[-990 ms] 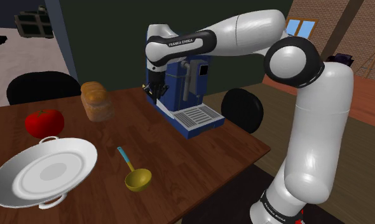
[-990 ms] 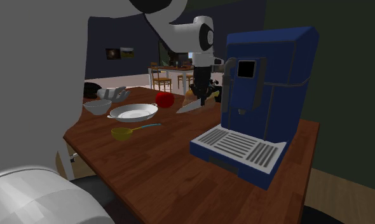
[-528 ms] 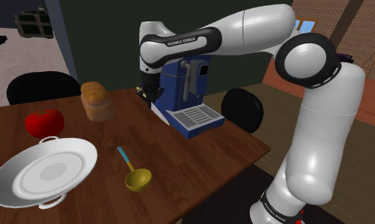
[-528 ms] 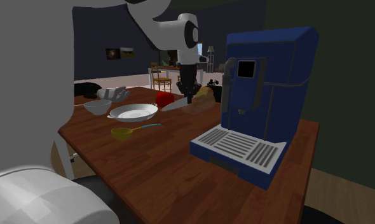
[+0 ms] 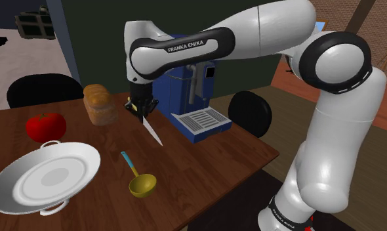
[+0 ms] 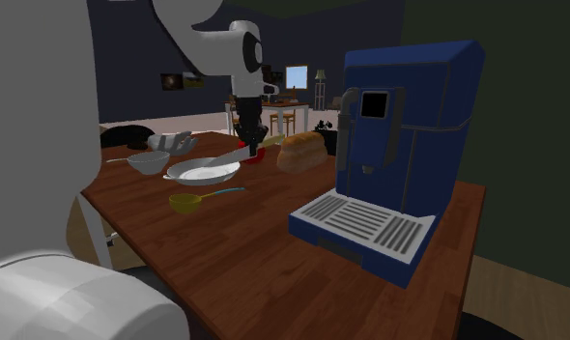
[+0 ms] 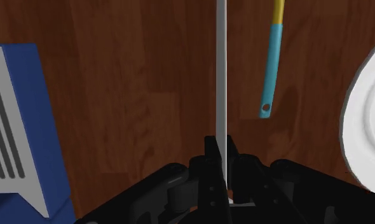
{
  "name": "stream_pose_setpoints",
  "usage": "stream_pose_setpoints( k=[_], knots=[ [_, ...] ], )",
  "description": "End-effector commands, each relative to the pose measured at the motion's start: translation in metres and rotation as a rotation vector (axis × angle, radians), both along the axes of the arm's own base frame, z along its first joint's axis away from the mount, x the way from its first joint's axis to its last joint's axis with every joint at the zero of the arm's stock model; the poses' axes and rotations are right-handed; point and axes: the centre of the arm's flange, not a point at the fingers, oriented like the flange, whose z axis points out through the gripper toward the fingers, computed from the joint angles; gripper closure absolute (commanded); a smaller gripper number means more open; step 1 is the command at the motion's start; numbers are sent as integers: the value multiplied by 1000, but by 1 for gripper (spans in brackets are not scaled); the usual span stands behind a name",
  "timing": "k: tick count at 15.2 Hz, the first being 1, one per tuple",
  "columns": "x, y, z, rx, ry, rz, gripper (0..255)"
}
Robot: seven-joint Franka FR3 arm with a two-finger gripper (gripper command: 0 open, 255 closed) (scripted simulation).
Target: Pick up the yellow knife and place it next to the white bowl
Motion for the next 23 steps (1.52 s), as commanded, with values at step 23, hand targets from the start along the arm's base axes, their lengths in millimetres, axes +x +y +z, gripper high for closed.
stream_pose_setpoints(
  k=[23],
  knots=[
    [-151,279,-1,0,0,-1,255]
  ],
)
